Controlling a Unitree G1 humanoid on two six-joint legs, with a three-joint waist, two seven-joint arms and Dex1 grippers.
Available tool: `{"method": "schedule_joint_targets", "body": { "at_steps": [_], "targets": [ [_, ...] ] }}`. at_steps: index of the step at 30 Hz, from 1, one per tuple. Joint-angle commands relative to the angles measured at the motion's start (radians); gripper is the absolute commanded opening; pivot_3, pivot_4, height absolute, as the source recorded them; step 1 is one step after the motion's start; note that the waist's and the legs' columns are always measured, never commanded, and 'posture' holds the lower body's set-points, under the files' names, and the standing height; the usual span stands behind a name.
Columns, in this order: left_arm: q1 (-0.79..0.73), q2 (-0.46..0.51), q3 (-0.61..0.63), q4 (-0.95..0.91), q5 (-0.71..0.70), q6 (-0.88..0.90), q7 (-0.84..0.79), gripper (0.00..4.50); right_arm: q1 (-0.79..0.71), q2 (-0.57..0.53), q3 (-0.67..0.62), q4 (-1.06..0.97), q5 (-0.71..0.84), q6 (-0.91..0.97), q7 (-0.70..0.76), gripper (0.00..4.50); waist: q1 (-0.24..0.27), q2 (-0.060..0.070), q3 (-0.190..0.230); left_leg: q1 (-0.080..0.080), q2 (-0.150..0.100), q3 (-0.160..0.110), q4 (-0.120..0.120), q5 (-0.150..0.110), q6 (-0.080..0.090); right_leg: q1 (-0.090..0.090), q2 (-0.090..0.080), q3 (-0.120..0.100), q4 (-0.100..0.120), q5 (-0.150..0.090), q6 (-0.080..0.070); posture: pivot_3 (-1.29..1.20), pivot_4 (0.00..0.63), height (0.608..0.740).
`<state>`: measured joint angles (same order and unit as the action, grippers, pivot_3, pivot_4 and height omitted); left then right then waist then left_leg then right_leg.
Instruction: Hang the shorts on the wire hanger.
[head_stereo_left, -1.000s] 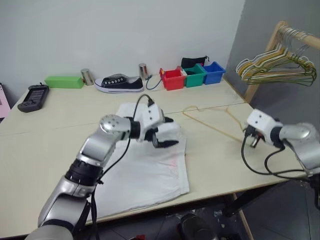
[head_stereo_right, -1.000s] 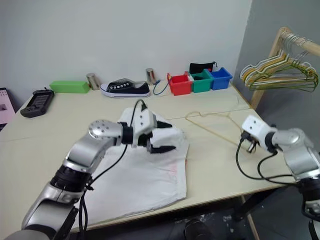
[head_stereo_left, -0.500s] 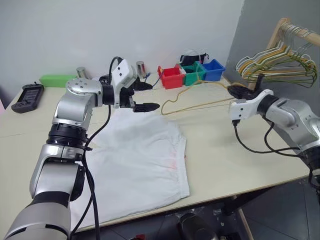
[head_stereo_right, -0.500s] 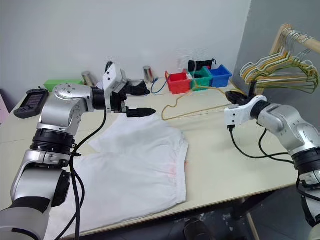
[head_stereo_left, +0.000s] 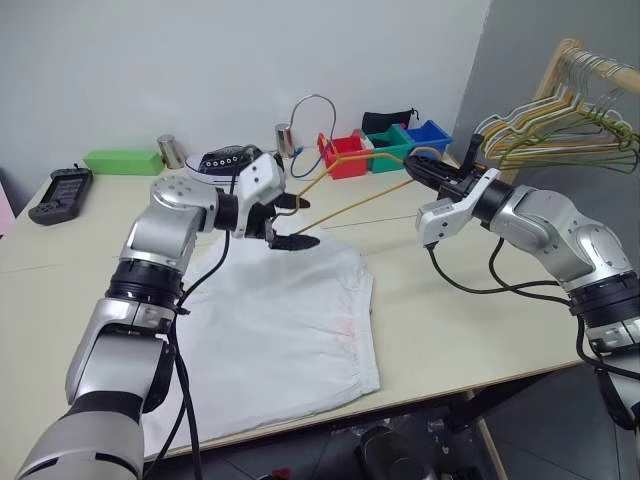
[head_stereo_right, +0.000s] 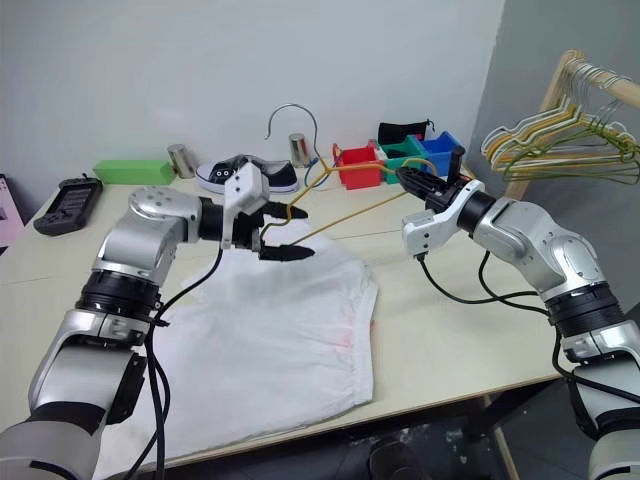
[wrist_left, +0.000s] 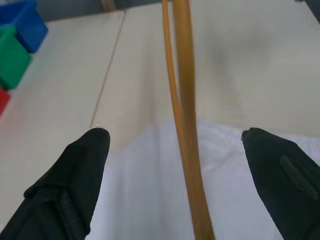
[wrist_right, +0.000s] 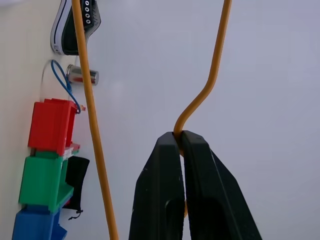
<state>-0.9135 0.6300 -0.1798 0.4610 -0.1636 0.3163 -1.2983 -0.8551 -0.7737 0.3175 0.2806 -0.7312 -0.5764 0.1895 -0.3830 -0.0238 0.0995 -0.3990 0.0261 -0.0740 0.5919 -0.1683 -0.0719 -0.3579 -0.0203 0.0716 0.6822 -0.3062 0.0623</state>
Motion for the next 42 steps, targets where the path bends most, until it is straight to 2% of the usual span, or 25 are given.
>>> {"method": "schedule_joint_targets", "body": {
  "at_steps": [1, 17, 25, 27, 28, 32, 36, 38, 39, 40, 42],
  "targets": [
    [-0.009, 0.009, 0.015, -0.048, 0.006, -0.007, 0.012, 3.73, -0.037, -0.003, -0.036, -0.024, -0.007, 0.020, 0.000, 0.00, 0.001, 0.000, 0.000, 0.000, 0.000, 0.000, 0.000, 0.000, 0.000, 0.000, 0.000, 0.000, 0.000, 0.000, 0.000, -0.29, 0.018, 0.740],
    [0.004, 0.007, 0.005, -0.021, 0.036, -0.041, 0.019, 0.05, -0.023, 0.008, -0.048, -0.058, 0.029, 0.033, 0.046, 0.00, 0.000, 0.000, -0.001, 0.001, 0.000, -0.001, 0.001, 0.000, 0.000, 0.001, 0.000, 0.000, 0.001, 0.000, 0.000, -0.30, 0.008, 0.740],
    [-0.015, 0.003, -0.003, 0.015, 0.073, -0.090, 0.051, 0.01, -0.021, 0.017, -0.051, -0.063, 0.065, 0.052, 0.096, 0.00, -0.001, 0.000, -0.001, 0.001, 0.000, -0.001, 0.001, 0.000, 0.000, 0.001, 0.000, 0.000, 0.001, 0.000, 0.000, -0.30, 0.011, 0.740],
    [-0.026, 0.001, -0.002, 0.028, 0.089, -0.115, 0.070, 0.00, -0.007, 0.030, -0.054, -0.061, 0.132, 0.085, 0.168, 0.51, -0.002, 0.000, -0.001, 0.001, 0.000, -0.001, 0.001, 0.000, 0.000, 0.001, 0.000, -0.001, 0.001, 0.000, 0.000, -0.30, 0.012, 0.740],
    [-0.030, 0.000, -0.001, 0.033, 0.097, -0.128, 0.082, 0.00, 0.001, 0.032, -0.053, -0.065, 0.159, 0.101, 0.205, 0.56, -0.003, 0.000, -0.001, 0.001, 0.000, -0.001, 0.002, 0.000, 0.000, 0.002, 0.000, -0.001, 0.002, 0.000, 0.000, -0.30, 0.012, 0.740],
    [-0.023, 0.007, -0.020, 0.058, 0.178, -0.231, 0.164, 0.00, 0.041, 0.033, -0.058, -0.103, 0.268, 0.179, 0.347, 1.43, -0.002, 0.000, -0.001, 0.002, 0.000, -0.002, 0.002, 0.000, 0.000, 0.004, 0.000, -0.002, 0.001, 0.000, 0.000, -0.31, 0.018, 0.740],
    [-0.002, 0.010, -0.027, 0.062, 0.244, -0.312, 0.251, 0.00, 0.086, 0.046, -0.084, -0.180, 0.386, 0.327, 0.483, 2.40, -0.002, 0.000, -0.001, 0.001, -0.001, -0.002, 0.002, 0.000, 0.000, 0.004, 0.000, -0.002, 0.001, 0.000, 0.001, -0.31, 0.021, 0.740],
    [0.006, 0.019, -0.041, 0.045, 0.312, -0.392, 0.335, 0.00, 0.109, 0.060, -0.102, -0.235, 0.470, 0.490, 0.574, 2.73, -0.003, 0.000, -0.001, 0.002, 0.000, -0.003, 0.002, 0.000, 0.000, 0.004, 0.000, -0.002, 0.001, 0.001, 0.001, -0.31, 0.023, 0.740],
    [0.009, 0.025, -0.049, 0.038, 0.344, -0.431, 0.368, 0.00, 0.118, 0.065, -0.110, -0.259, 0.498, 0.562, 0.609, 3.17, -0.003, 0.000, -0.001, 0.002, 0.000, -0.003, 0.003, 0.000, 0.000, 0.004, 0.000, -0.002, 0.002, 0.001, 0.001, -0.31, 0.023, 0.740],
    [0.012, 0.028, -0.055, 0.023, 0.369, -0.464, 0.393, 0.00, 0.112, 0.070, -0.112, -0.263, 0.502, 0.613, 0.622, 3.22, -0.002, 0.000, -0.001, 0.002, 0.000, -0.003, 0.003, 0.000, 0.000, 0.004, 0.000, -0.002, 0.002, 0.001, 0.001, -0.31, 0.023, 0.740],
    [0.012, 0.034, -0.066, 0.005, 0.404, -0.512, 0.420, 0.00, 0.094, 0.072, -0.109, -0.257, 0.485, 0.656, 0.626, 3.66, -0.001, 0.000, -0.001, 0.002, 0.000, -0.003, 0.003, 0.000, 0.000, 0.004, 0.000, -0.002, 0.002, 0.001, 0.001, -0.30, 0.025, 0.740]
  ]
}}
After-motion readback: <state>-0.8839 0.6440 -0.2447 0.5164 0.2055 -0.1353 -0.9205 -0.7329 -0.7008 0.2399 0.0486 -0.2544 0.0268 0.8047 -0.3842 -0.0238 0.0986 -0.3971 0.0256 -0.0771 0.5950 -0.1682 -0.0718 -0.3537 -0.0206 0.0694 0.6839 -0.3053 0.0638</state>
